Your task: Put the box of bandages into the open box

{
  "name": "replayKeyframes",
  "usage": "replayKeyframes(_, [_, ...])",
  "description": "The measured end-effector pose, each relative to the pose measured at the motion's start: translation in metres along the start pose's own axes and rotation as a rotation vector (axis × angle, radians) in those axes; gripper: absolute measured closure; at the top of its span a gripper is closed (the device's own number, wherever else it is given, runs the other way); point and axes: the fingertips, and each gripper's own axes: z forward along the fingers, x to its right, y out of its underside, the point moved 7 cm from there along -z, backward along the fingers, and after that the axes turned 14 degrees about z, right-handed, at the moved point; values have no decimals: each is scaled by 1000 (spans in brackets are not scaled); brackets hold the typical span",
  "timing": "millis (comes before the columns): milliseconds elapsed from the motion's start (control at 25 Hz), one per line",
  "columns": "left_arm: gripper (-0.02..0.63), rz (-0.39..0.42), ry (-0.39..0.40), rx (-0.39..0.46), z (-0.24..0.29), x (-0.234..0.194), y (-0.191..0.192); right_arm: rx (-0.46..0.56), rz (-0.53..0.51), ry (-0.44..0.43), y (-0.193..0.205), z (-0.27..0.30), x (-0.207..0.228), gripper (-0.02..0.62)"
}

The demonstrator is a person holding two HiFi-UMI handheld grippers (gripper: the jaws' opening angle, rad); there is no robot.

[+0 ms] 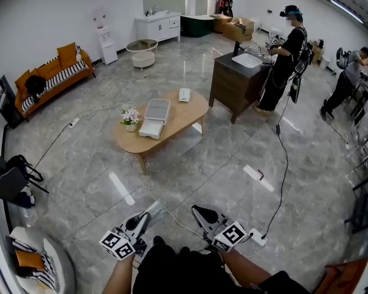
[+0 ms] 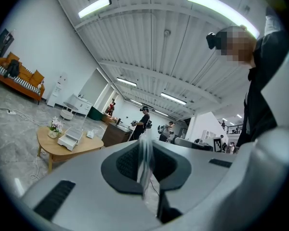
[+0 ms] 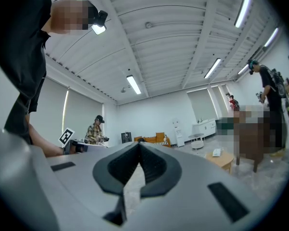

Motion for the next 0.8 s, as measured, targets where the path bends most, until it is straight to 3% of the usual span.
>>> replayKeyframes(440, [577, -13, -29, -16, 1, -12, 6, -11, 18, -4, 3, 6, 14, 583])
replayKeyframes(800, [577, -50, -38, -11, 41, -54, 12, -60, 31, 14, -2, 36, 55, 583])
